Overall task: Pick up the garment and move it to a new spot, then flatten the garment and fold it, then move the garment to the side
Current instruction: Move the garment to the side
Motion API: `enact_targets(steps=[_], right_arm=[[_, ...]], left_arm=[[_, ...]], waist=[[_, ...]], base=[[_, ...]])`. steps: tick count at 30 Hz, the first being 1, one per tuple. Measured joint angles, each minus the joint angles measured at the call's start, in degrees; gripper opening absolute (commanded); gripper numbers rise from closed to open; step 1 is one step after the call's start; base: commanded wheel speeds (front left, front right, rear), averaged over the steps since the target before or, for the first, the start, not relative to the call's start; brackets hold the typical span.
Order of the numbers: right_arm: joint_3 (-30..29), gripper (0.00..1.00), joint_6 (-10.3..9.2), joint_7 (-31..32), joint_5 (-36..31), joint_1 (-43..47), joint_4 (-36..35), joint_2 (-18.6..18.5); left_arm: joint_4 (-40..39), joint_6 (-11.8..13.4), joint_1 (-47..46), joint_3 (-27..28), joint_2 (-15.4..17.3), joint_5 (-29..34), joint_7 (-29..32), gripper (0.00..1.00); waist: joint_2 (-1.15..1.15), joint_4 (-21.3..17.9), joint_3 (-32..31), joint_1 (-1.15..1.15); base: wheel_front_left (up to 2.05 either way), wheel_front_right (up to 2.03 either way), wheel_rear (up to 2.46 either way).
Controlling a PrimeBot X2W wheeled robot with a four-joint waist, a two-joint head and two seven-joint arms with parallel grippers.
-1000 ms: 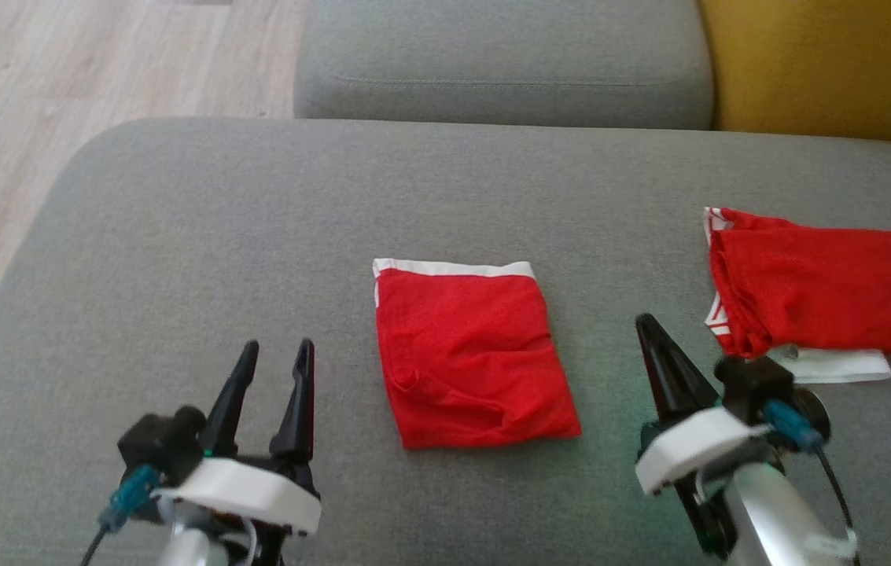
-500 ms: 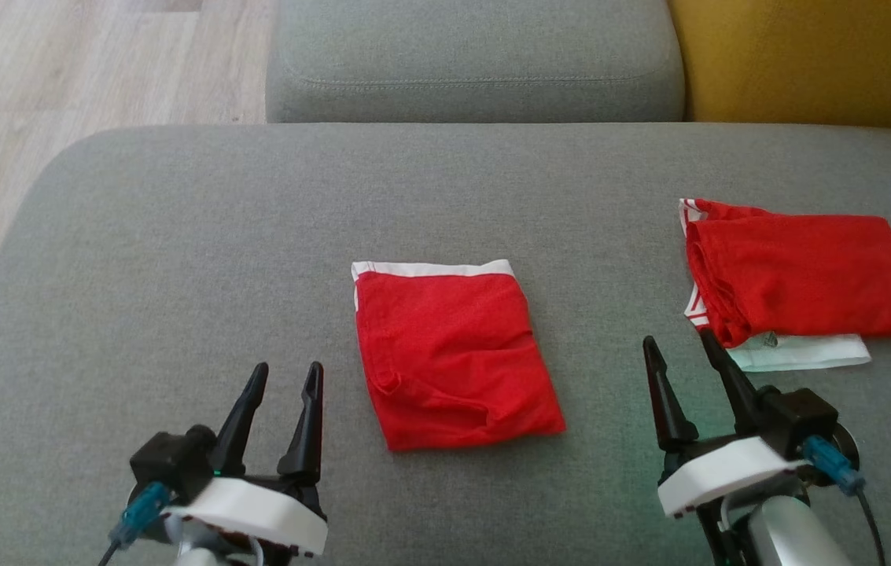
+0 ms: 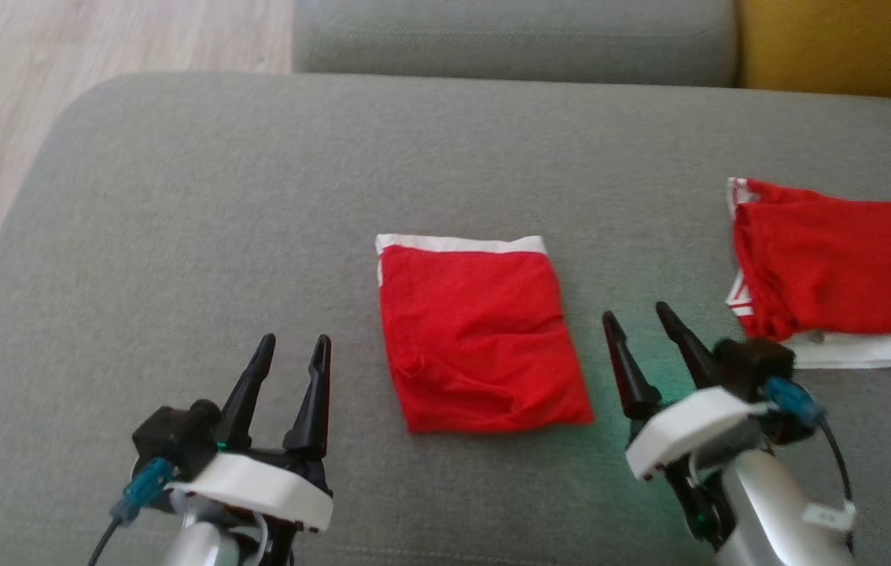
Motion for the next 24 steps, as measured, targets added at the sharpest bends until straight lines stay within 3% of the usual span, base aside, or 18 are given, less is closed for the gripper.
enact_targets(steps=[9,17,18,19,24], right_arm=[[5.0,1.0,-0.01,5.0,7.6,-6.8,9.5,-0.1],[8.7,1.0,0.0,5.7,8.9,-11.7,18.6,-0.2],[9.4,0.33,-0.01,5.6,8.9,-12.2,19.2,-0.2],[10.2,0.0,-0.01,5.4,8.9,-12.6,19.5,-0.2],[12.1,0.0,0.0,1.7,-1.3,-16.0,22.7,-0.2]], left_arm=[[0.6,-0.5,-1.4,-1.1,0.0,-0.5,0.0,1.0],[0.7,-0.5,-2.4,-1.2,0.0,-0.7,0.0,1.0],[0.7,-0.5,-2.5,-1.2,0.0,-0.7,0.0,1.0],[0.7,-0.5,-2.5,-1.1,0.0,-0.7,0.0,1.0],[0.7,-0.5,-2.5,-0.2,0.0,-0.6,0.0,1.0]], waist=[[0.0,3.8,3.0,0.0],[0.0,5.7,4.6,0.0],[0.0,5.7,4.7,0.0],[0.0,5.7,4.7,0.0],[0.0,4.0,4.7,0.0]], base=[[0.0,0.0,0.0],[0.0,0.0,0.0],[0.0,0.0,0.0],[0.0,0.0,0.0],[0.0,0.0,0.0]])
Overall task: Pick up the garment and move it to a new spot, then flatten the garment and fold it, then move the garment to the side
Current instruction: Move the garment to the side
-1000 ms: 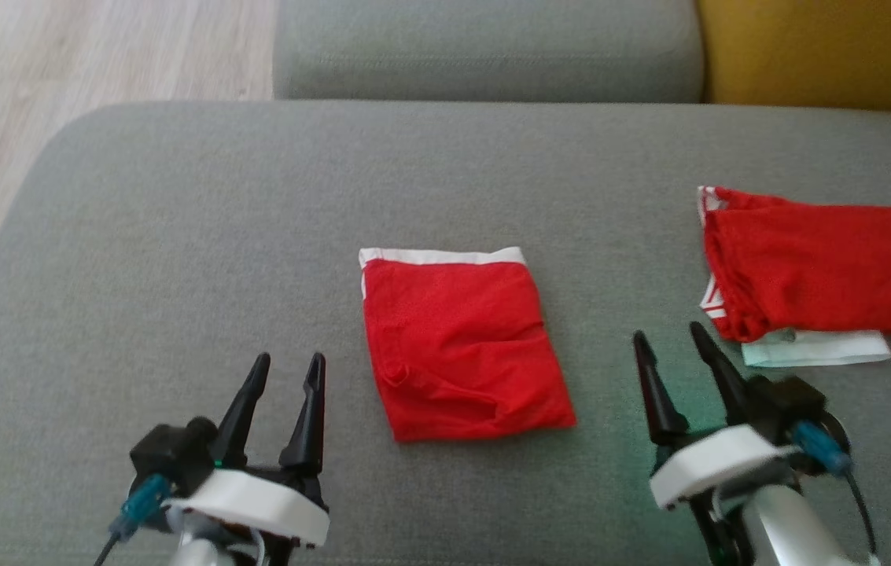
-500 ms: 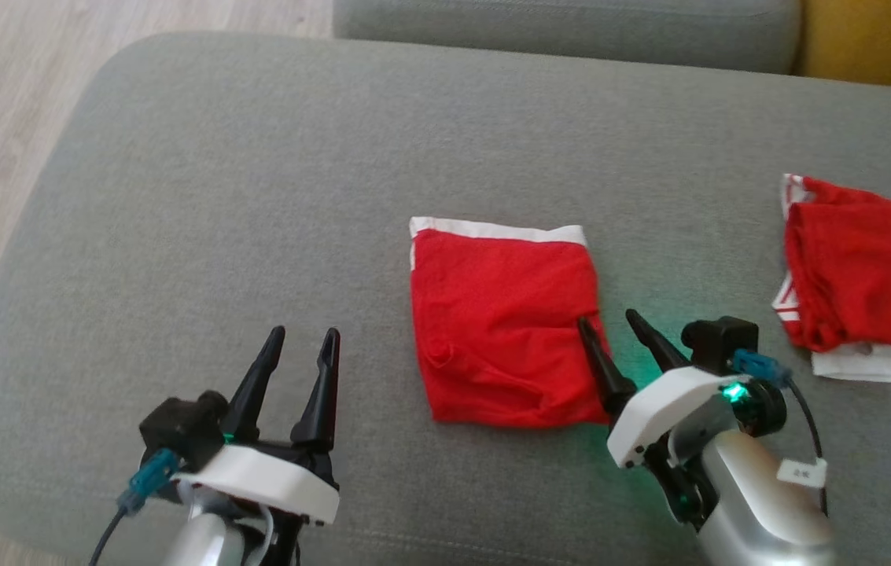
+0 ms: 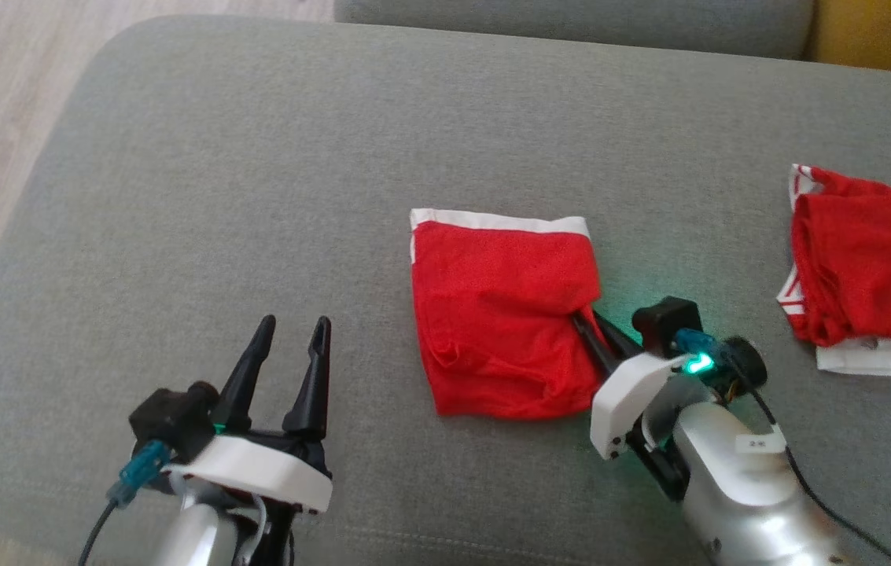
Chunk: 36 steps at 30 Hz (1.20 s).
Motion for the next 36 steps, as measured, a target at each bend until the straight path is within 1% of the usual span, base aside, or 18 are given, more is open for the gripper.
enact_targets(steps=[4,7,10,13,15,16,18,23,27,29,33,36], right_arm=[[-2.1,0.0,0.0,-2.4,-10.7,-2.1,0.5,-0.2],[-3.2,0.0,0.0,-3.1,-17.5,-3.0,-1.0,-2.0],[-3.7,0.0,0.0,-3.1,-21.8,-3.6,-4.1,-5.2],[-3.5,0.0,0.0,-2.1,-23.2,-4.2,-7.3,-8.3],[-2.6,0.0,0.0,-0.9,-23.1,-4.8,-10.0,-10.4],[-2.6,0.0,0.0,-0.9,-23.1,-4.8,-10.0,-10.4],[-1.3,0.0,0.0,0.8,-22.3,-5.4,-12.5,-12.8],[-0.2,0.0,0.0,7.2,-16.7,-6.7,-18.5,-20.9],[0.4,0.0,0.0,14.7,-12.5,-6.8,-21.9,-27.4],[0.0,0.0,0.0,17.9,-10.3,-6.8,-23.2,-29.9],[-1.7,0.0,0.0,23.7,-8.8,-6.5,-25.6,-33.5],[-3.3,0.0,0.0,26.8,-8.3,-5.6,-27.1,-34.2]], left_arm=[[-0.2,0.0,-0.2,0.5,0.0,0.0,0.0,1.0],[-0.4,0.0,-0.2,0.6,0.0,0.0,0.0,1.0],[-0.4,0.0,-0.6,0.6,0.0,0.0,0.0,1.0],[-0.8,0.0,-0.9,0.7,0.0,0.0,0.0,1.0],[-0.8,-0.1,-0.9,0.7,0.0,0.0,0.0,1.0],[-0.8,-0.1,-0.9,0.7,0.0,0.0,0.0,1.0],[-0.9,-0.5,-0.9,0.7,0.0,0.1,0.0,1.0],[-0.9,-0.8,-1.8,0.7,0.0,0.2,0.0,1.0],[-0.9,-1.0,-3.0,0.7,0.0,0.6,0.0,1.0],[-0.9,-1.0,-3.4,0.7,0.0,0.6,0.0,1.0],[-0.9,-1.5,-3.5,0.7,0.0,0.6,0.0,1.0],[-0.9,-1.5,-3.6,0.7,0.0,0.6,0.0,1.0]], waist=[[0.0,-1.8,0.0,0.0],[0.0,-3.3,0.0,0.0],[0.0,-4.8,0.2,0.0],[0.0,-6.3,0.6,0.0],[0.0,-7.3,0.9,0.0],[0.0,-7.3,0.9,0.0],[0.0,-8.2,1.4,0.0],[0.0,-10.0,2.7,0.0],[0.0,-10.9,3.7,0.0],[0.0,-11.1,4.2,0.0],[0.0,-11.3,5.0,0.0],[0.0,-11.5,5.5,0.0]], base=[[0.0,0.0,0.0],[0.0,0.0,0.0],[0.0,0.0,0.0],[0.0,0.0,0.0],[0.0,0.0,0.0],[0.0,0.0,0.0],[0.0,0.0,0.0],[0.0,0.0,0.0],[0.0,0.0,0.0],[0.0,0.0,0.0],[0.0,0.0,0.0],[0.0,0.0,0.0]])
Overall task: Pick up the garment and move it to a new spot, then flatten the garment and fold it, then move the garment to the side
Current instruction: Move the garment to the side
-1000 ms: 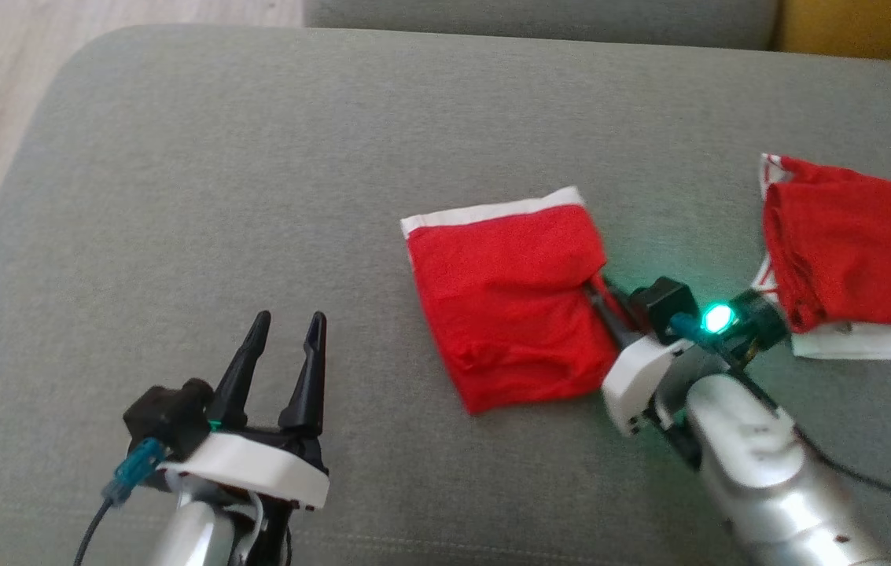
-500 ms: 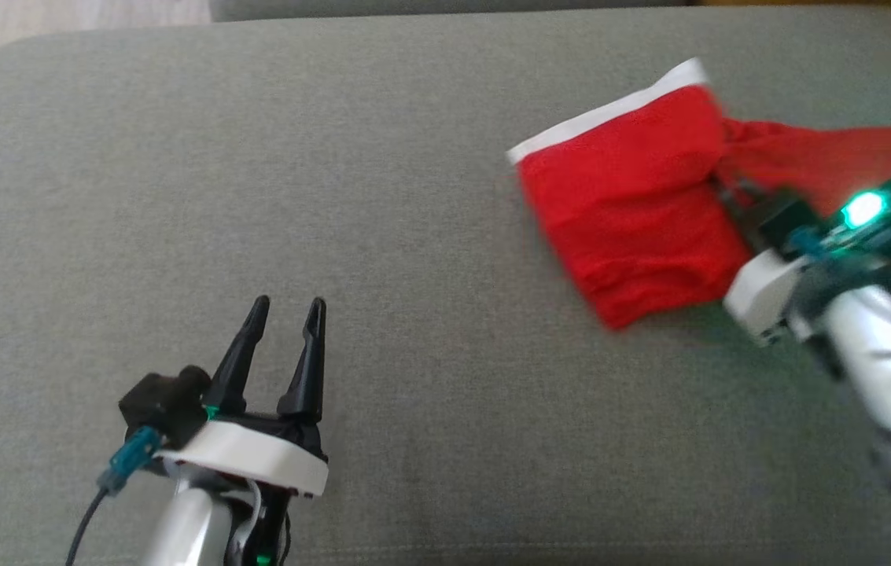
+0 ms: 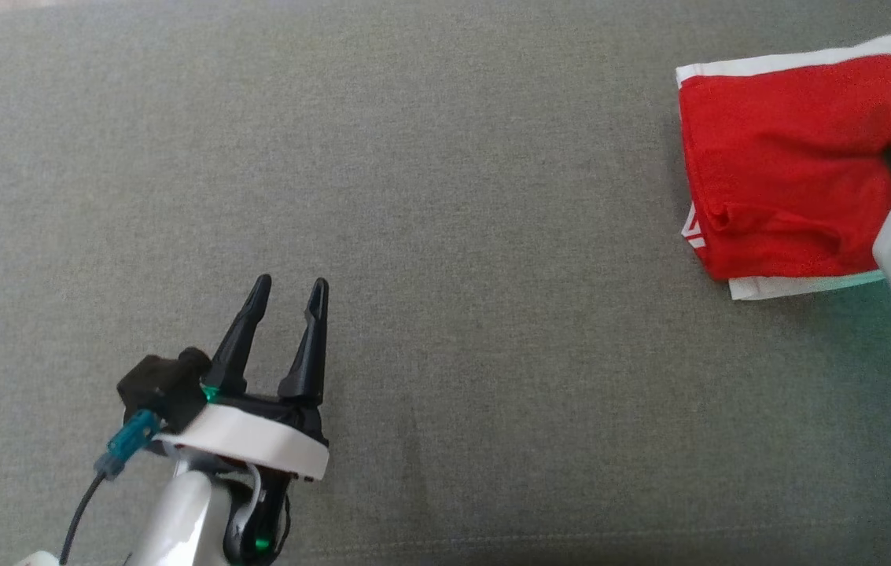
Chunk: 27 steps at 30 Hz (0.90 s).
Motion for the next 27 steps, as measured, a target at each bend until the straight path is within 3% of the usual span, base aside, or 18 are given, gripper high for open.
enact_targets(steps=[11,12,13,27], right_arm=[[-7.7,0.0,0.0,7.6,-0.1,5.0,-1.3,1.2],[-8.6,0.37,0.0,7.6,-0.2,5.0,-1.4,1.5],[-9.4,1.0,0.0,7.4,-0.5,5.0,-1.4,1.8],[-14.1,1.0,0.0,1.5,-7.3,5.0,-6.6,8.0]], left_arm=[[0.0,-0.5,-1.1,-0.1,0.0,0.0,0.0,1.0],[0.0,-0.5,-1.1,-0.1,0.0,0.0,0.0,1.0],[0.0,-0.5,-1.2,-0.1,0.0,0.0,0.0,1.0],[0.6,-0.5,-2.2,0.4,0.0,0.0,0.0,1.0]], waist=[[0.0,0.2,1.4,0.0],[0.0,0.2,1.6,0.0],[0.0,0.2,1.8,0.0],[0.0,0.2,0.0,0.0]], base=[[0.0,0.0,0.0],[0.0,0.0,0.0],[0.0,0.0,0.0],[0.0,0.0,0.0]])
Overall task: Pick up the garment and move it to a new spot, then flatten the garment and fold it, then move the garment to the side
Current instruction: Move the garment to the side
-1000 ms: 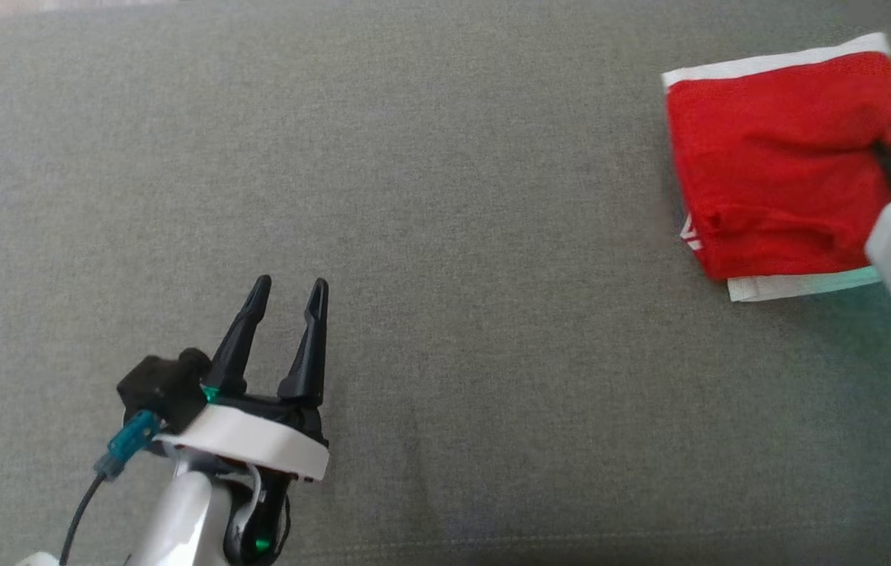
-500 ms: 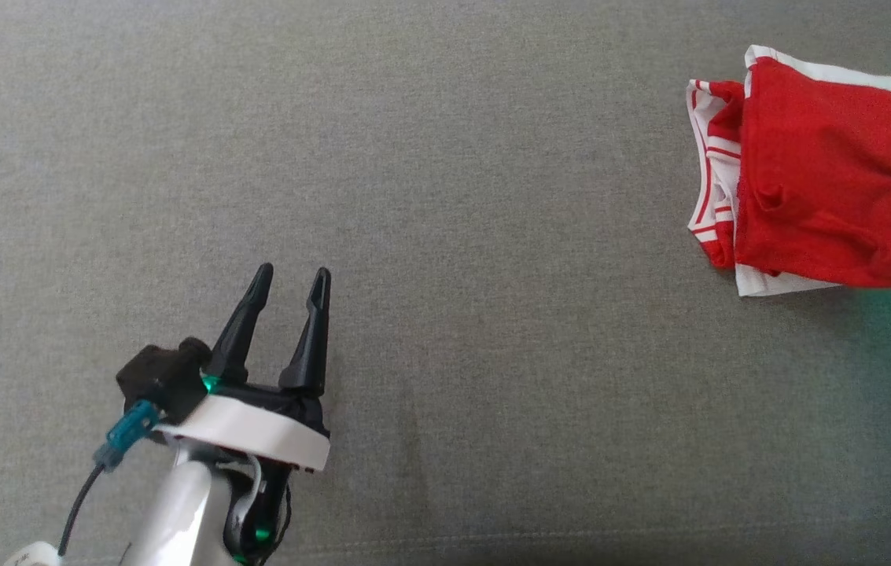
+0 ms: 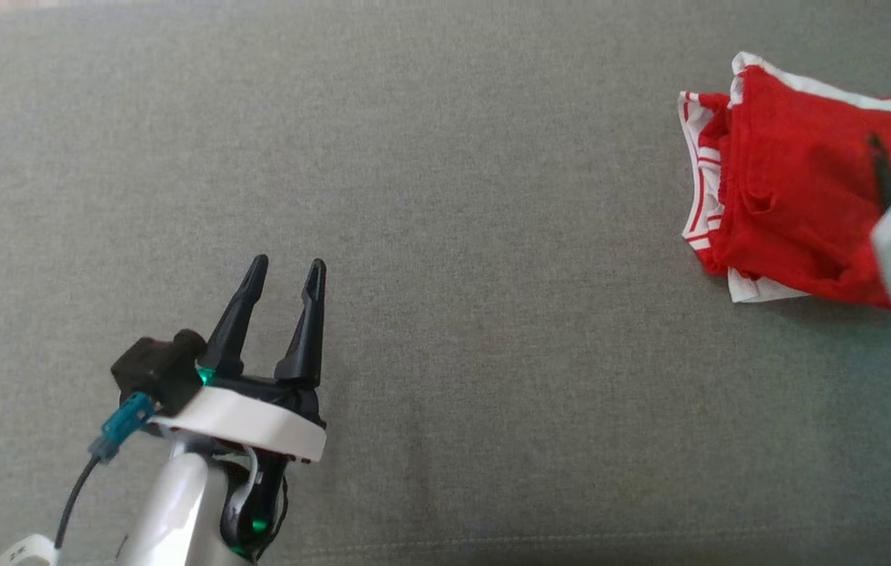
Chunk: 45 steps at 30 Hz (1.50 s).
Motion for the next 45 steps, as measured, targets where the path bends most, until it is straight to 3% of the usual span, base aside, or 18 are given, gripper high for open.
enact_targets(steps=[11,12,14,20,28,45], right_arm=[[2.6,1.0,0.0,-16.1,1.7,1.3,-4.2,14.0],[2.6,1.0,0.0,-16.1,1.7,1.3,-4.2,14.0],[2.5,1.0,0.0,-20.7,2.0,5.5,-4.4,18.6],[1.0,1.0,0.0,-27.5,2.0,13.6,-3.7,24.4],[-0.3,1.0,0.0,-34.8,1.2,22.8,-2.1,26.1],[-1.8,1.0,0.0,-36.0,2.0,25.5,-2.4,26.4]], left_arm=[[-0.8,0.2,1.4,2.3,0.0,0.0,0.0,1.0],[-0.8,0.2,1.4,2.3,0.0,0.0,0.0,1.0],[-1.5,0.6,2.8,3.2,0.0,0.0,0.0,1.0],[-1.8,1.1,5.3,3.2,0.0,0.4,0.0,1.0],[-1.8,1.9,9.6,2.3,0.0,0.6,0.0,1.0],[-4.2,3.2,11.1,3.1,0.0,2.5,0.0,1.0]], waist=[[0.0,0.7,-5.9,0.0],[0.0,0.7,-5.9,0.0],[0.0,1.2,-7.9,0.0],[0.0,2.3,-10.7,0.0],[0.0,3.8,-13.5,-0.01],[0.0,4.0,-13.6,0.0]], base=[[0.0,0.0,0.0],[0.0,0.0,0.0],[0.0,0.0,0.0],[0.0,0.0,0.0],[0.0,0.0,0.0],[0.0,0.0,0.0]])
